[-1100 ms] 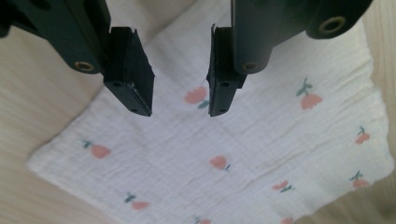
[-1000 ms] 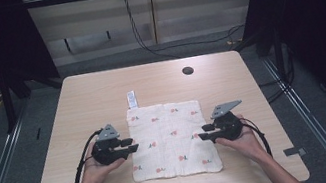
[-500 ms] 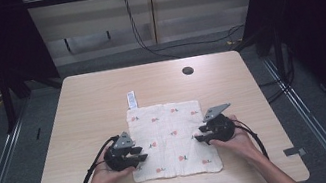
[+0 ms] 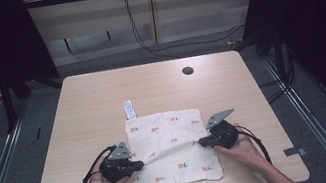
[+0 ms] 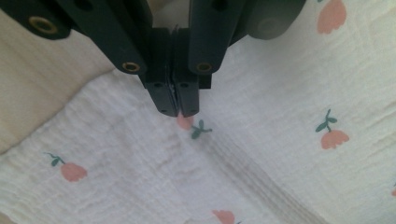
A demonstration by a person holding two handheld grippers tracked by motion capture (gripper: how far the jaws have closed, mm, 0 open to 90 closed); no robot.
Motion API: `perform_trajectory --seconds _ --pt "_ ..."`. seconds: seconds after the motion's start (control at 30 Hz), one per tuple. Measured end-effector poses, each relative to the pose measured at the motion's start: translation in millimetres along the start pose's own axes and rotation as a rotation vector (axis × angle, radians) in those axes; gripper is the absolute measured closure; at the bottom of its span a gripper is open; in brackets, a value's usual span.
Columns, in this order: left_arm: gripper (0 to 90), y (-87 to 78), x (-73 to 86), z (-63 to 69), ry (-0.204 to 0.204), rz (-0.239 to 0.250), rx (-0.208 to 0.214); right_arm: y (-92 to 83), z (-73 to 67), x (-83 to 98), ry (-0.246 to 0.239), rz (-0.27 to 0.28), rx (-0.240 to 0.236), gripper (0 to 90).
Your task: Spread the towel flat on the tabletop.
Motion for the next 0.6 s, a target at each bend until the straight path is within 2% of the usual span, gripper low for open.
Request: perform_trajectory --seconds 0.1,0.27,0.37,0.43,0.5,0.53,0.6 --pt "86.6 -0.8 3.2 7.6 0.001 0.002 0.017 -3.8 -6.8 3.0 -0.011 0.000 -0.016 88.7" --pt "85.6 -2.5 7.1 12.7 -0.013 0.008 0.039 -10.8 -13.8 10.0 0.007 -0.004 -0.037 88.6" --pt "83.9 -1.7 6.6 14.4 -0.020 0.012 0.042 -12.1 -16.5 11.0 -0.001 -0.002 -0.038 88.5" --pt "83.7 0.0 5.9 16.9 -0.024 0.020 0.061 -12.7 -19.5 11.0 -0.008 0.000 -0.031 88.5" --pt "83.1 -1.1 6.5 17.2 -0.022 0.005 0.063 -14.4 -23.7 12.0 -0.022 -0.007 -0.025 88.3" --pt "82.1 -1.9 7.3 17.1 -0.019 -0.003 0.064 -14.6 -24.5 12.1 -0.026 -0.003 -0.019 86.7" --pt "79.0 -2.1 7.0 16.7 -0.028 0.007 0.072 -14.9 -25.8 11.9 -0.009 0.003 -0.037 80.5"
Point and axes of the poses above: each handheld gripper's, and its own axes: y roughly forward along the jaws, x roughly out of its underside, z roughly to its right, the point moved 10 cm from there along y, roughly forward along the jaws, and after that the axes turned 14 degrees about x, right-handed, at the moved point
